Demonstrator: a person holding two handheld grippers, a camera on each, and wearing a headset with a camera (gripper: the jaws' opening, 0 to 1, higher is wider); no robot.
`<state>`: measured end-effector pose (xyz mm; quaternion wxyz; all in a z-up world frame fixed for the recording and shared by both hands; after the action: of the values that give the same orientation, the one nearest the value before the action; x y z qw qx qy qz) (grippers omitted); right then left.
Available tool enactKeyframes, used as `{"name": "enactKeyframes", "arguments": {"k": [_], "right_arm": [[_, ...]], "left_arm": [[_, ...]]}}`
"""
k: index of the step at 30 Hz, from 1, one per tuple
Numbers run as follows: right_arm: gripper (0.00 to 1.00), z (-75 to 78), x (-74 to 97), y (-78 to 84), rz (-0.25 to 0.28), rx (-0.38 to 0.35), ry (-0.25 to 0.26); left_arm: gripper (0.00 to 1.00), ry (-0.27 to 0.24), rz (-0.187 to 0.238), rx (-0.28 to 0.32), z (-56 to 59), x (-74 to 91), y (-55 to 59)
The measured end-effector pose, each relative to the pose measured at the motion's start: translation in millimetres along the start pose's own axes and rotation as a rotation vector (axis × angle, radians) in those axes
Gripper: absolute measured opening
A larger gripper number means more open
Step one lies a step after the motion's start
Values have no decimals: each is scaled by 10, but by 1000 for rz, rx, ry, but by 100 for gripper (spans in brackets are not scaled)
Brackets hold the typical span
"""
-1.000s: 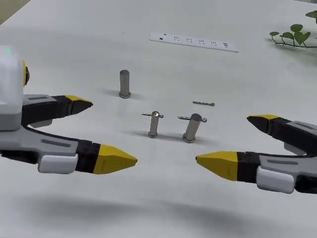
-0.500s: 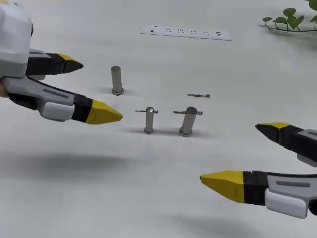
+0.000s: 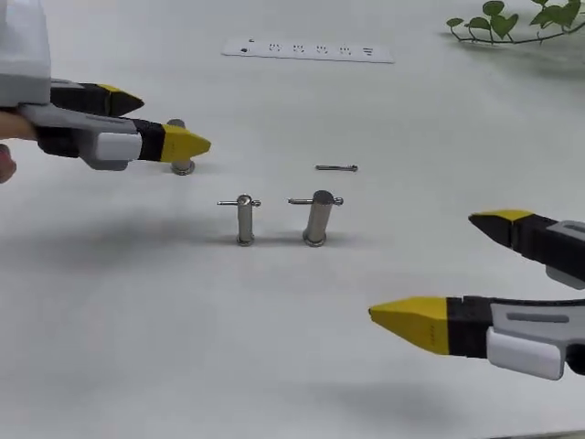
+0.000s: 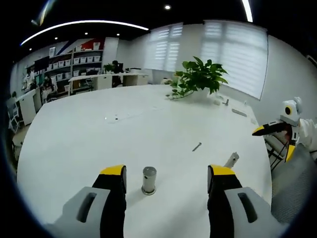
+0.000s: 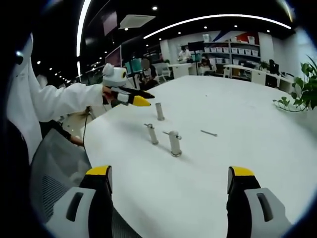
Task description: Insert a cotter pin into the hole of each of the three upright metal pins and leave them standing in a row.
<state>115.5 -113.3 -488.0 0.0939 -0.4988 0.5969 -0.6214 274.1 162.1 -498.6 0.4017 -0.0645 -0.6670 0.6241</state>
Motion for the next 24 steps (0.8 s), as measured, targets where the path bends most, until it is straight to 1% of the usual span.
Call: {"name": "enactKeyframes", "arguments": {"k": [2, 5, 6, 9, 10, 12, 15, 18, 20, 21, 22, 23, 24], "right_arm": [[94, 11, 10, -12, 15, -8, 7], [94, 7, 23, -26, 26, -12, 9], [94, 6, 24, -28, 24, -10, 10], [94, 1, 35, -21, 16, -9, 10], [94, 1, 41, -21, 18, -14, 10], [94, 2, 51, -40, 39, -22, 12], [93, 4, 61, -66, 51, -26, 11], [93, 11, 69, -91, 65, -30, 13], [93, 24, 75, -101, 66, -26, 17], [93, 25, 79, -103, 65, -24, 17], [93, 23, 80, -109, 66, -20, 17], [93, 20, 82, -110, 65, -19, 17], [93, 14, 81, -113, 65, -17, 16]], "left_arm": [[59, 14, 2, 36, -27, -93, 2], [54, 3, -17, 9, -70, -171, 30], [51, -7, -27, 3, -102, -224, 52], [43, -19, -33, -1, -145, -302, 92], [41, -34, -53, -12, -177, -341, 127], [37, -48, -68, -42, -197, -376, 160], [31, -46, -70, -34, -216, -414, 187], [25, -59, -79, -36, -237, -436, 200], [22, -61, -81, -39, -231, -429, 200], [19, -58, -82, -43, -155, -408, 195], [15, -38, -86, -56, -86, -397, 197], [15, -61, -89, -100, -111, -384, 194], [13, -59, -101, -105, -105, -377, 205]]}}
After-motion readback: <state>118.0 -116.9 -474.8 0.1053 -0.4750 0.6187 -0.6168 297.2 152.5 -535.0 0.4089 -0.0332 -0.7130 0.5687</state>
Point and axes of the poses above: the centre of the closed fingertips' face, and the gripper's own axes: x roughly backward along the fingers, z roughly to its right, y roughly out of its underside, the point moved 6 cm from there along x, roughly backward along the fingers, and after that the axes turned 8 degrees about -y, right-handed, at the moved point
